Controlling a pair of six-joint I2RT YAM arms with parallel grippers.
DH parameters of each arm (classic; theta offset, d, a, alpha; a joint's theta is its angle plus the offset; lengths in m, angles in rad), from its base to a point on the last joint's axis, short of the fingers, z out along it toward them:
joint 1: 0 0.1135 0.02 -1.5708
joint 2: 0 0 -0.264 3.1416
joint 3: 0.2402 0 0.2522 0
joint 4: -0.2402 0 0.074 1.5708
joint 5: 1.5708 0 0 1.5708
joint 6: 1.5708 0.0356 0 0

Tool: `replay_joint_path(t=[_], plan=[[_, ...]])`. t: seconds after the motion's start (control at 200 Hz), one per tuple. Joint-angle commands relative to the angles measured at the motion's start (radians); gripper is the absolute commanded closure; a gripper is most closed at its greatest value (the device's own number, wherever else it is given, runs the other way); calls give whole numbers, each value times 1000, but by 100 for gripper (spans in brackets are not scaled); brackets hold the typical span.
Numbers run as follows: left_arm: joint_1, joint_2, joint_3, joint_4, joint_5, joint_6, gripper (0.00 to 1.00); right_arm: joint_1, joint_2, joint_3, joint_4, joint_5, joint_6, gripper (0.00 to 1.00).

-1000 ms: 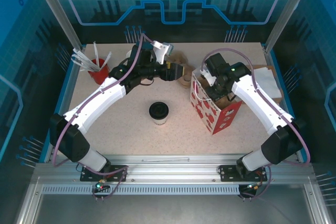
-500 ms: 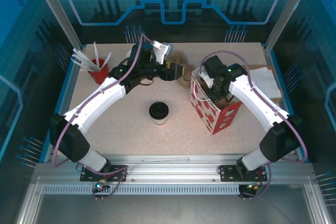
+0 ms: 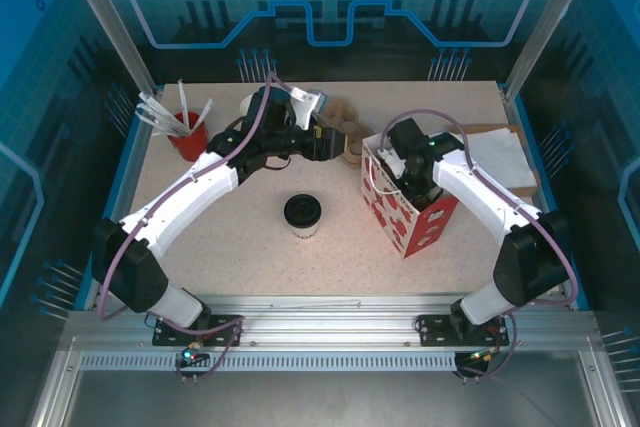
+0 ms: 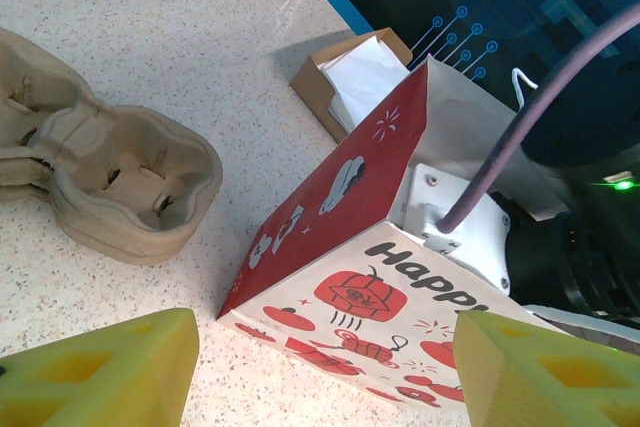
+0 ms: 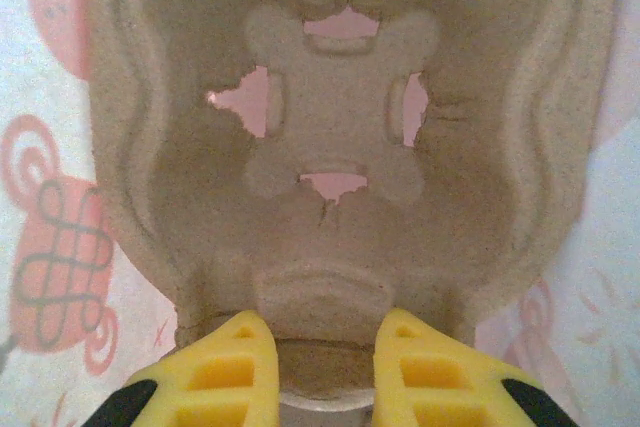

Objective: Pack the takeout coffee

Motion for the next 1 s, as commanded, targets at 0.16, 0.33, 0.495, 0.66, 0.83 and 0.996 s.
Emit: replay_joint_path(t=[0.16, 0.33, 0.495, 0.66, 0.83, 0.996], plan=[[7, -39, -19, 33, -8, -12, 30, -26, 15, -90, 111, -70, -26, 76], [6, -41, -30, 42, -7, -17, 30, -26, 21, -122, 163, -92, -41, 74], [6, -40, -37, 45, -5, -18, 30, -26, 36, -163, 227, -109, -53, 73], [6, -41, -38, 44, -4, -17, 30, -27, 60, -201, 294, -118, -73, 72], [6, -39, -43, 45, -3, -15, 30, -27, 98, -229, 334, -108, -94, 69], [6, -34, -46, 45, -3, -15, 30, -27, 130, -253, 377, -127, -100, 66]])
